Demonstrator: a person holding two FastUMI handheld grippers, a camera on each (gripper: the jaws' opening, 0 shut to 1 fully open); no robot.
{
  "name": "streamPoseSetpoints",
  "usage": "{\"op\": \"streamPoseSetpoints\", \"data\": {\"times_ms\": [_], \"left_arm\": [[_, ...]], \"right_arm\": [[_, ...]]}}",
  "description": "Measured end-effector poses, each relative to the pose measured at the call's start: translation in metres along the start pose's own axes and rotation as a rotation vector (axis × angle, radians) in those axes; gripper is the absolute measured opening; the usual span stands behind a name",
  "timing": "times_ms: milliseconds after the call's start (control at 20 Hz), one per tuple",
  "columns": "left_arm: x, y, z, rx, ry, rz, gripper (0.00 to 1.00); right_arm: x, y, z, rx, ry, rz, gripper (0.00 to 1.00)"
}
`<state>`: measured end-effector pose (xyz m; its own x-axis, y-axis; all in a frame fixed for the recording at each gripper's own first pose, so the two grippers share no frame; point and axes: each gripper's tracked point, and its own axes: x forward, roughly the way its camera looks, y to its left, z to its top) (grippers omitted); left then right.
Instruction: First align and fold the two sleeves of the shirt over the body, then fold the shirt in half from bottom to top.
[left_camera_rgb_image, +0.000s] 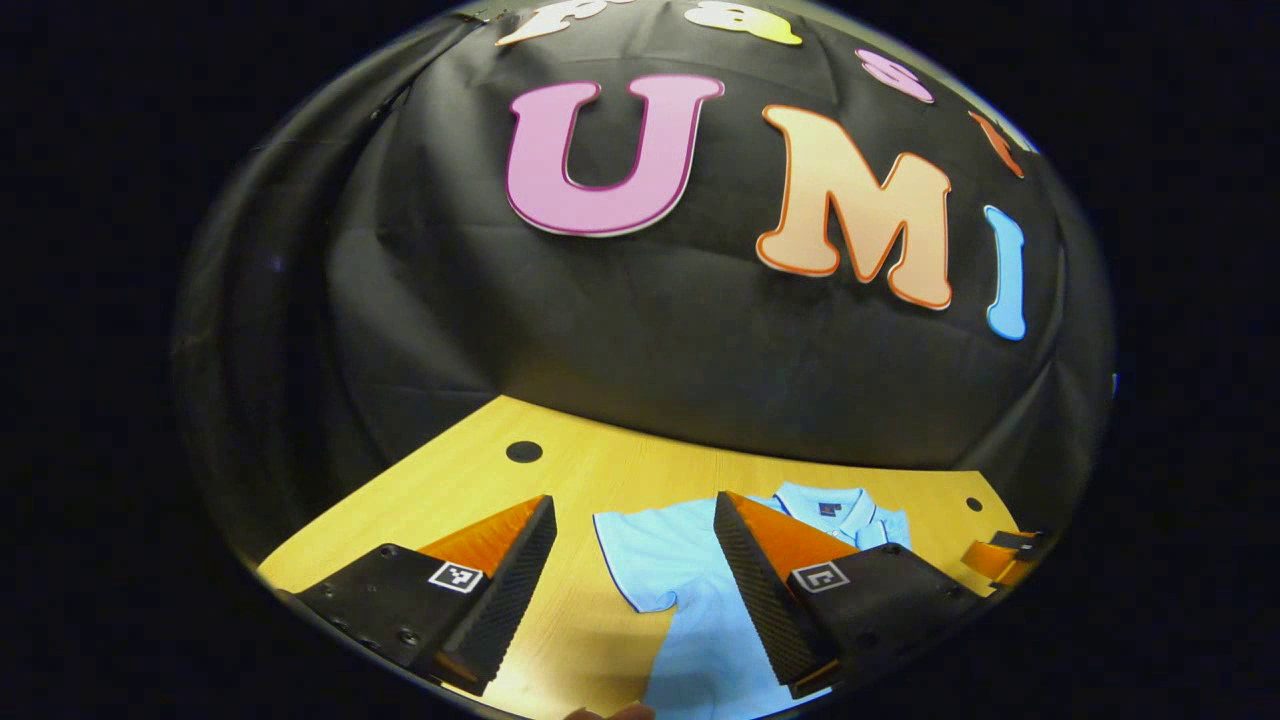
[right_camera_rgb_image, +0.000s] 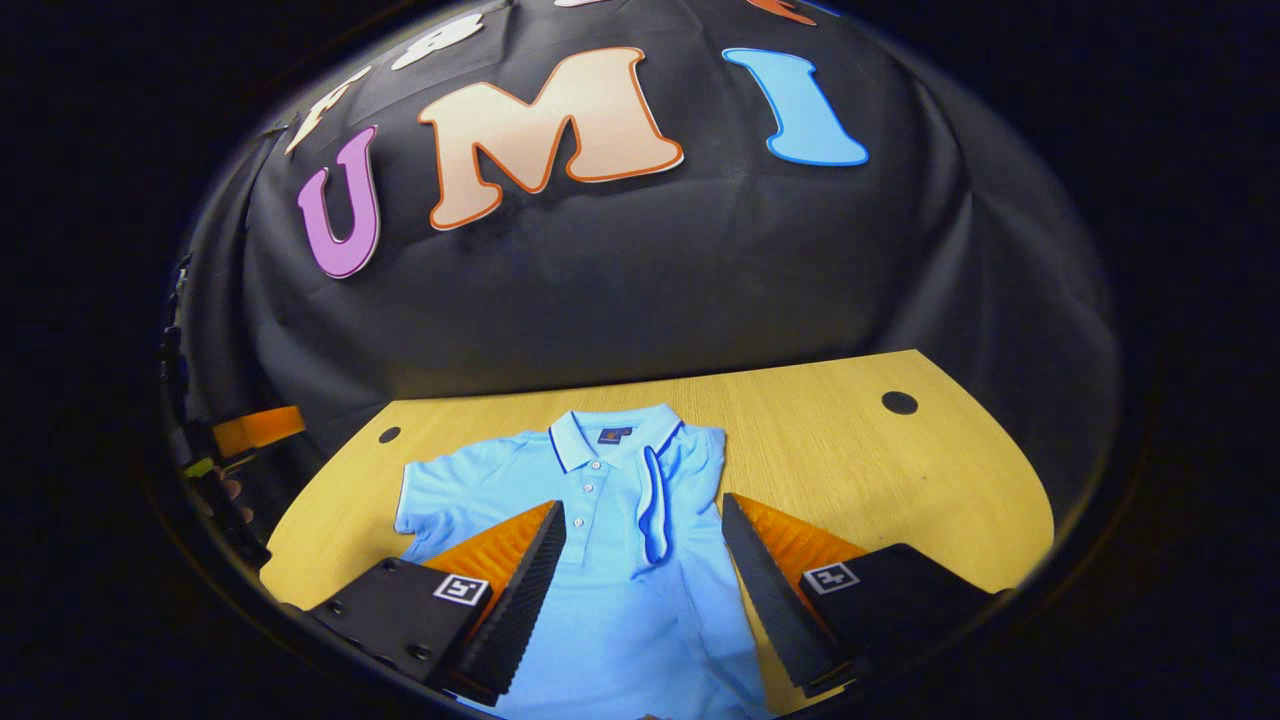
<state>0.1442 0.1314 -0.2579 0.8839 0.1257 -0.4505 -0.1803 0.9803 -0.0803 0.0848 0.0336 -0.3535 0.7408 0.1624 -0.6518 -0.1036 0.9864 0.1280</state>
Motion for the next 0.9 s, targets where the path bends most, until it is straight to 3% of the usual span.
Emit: {"op": "streamPoseSetpoints", "data": {"times_ms": [150, 400, 450, 550, 650, 700, 750, 800, 850, 900], "left_arm": [[0.026, -0.001, -0.023, -0.002, 0.054, 0.006, 0.95], [0.07, 0.004, -0.059, -0.01, 0.132, 0.027, 0.95], [0.079, 0.005, -0.068, -0.006, 0.157, 0.032, 0.96], [0.092, 0.007, -0.084, 0.003, 0.193, 0.042, 0.96], [0.103, 0.011, -0.098, -0.015, 0.222, 0.057, 0.95], [0.108, 0.014, -0.103, -0.028, 0.236, 0.065, 0.95], [0.112, 0.017, -0.107, -0.038, 0.251, 0.074, 0.96], [0.116, 0.018, -0.112, -0.044, 0.262, 0.082, 0.96], [0.119, 0.019, -0.116, -0.047, 0.271, 0.088, 0.96], [0.123, 0.018, -0.119, -0.044, 0.277, 0.088, 0.96]], "right_arm": [[-0.03, -0.013, -0.013, -0.001, 0.01, -0.021, 0.94], [-0.061, -0.022, -0.039, 0.01, 0.057, -0.037, 0.98], [-0.065, -0.024, -0.04, 0.0, 0.054, -0.045, 0.93], [-0.069, -0.022, -0.043, 0.001, 0.058, -0.042, 0.98], [-0.07, -0.023, -0.044, 0.004, 0.059, -0.043, 0.98], [-0.07, -0.024, -0.045, 0.005, 0.062, -0.046, 0.93], [-0.07, -0.025, -0.047, 0.006, 0.066, -0.049, 0.98], [-0.07, -0.027, -0.049, 0.004, 0.071, -0.053, 0.93], [-0.071, -0.03, -0.049, 0.003, 0.074, -0.059, 0.98], [-0.071, -0.033, -0.05, 0.006, 0.076, -0.066, 0.93]]}}
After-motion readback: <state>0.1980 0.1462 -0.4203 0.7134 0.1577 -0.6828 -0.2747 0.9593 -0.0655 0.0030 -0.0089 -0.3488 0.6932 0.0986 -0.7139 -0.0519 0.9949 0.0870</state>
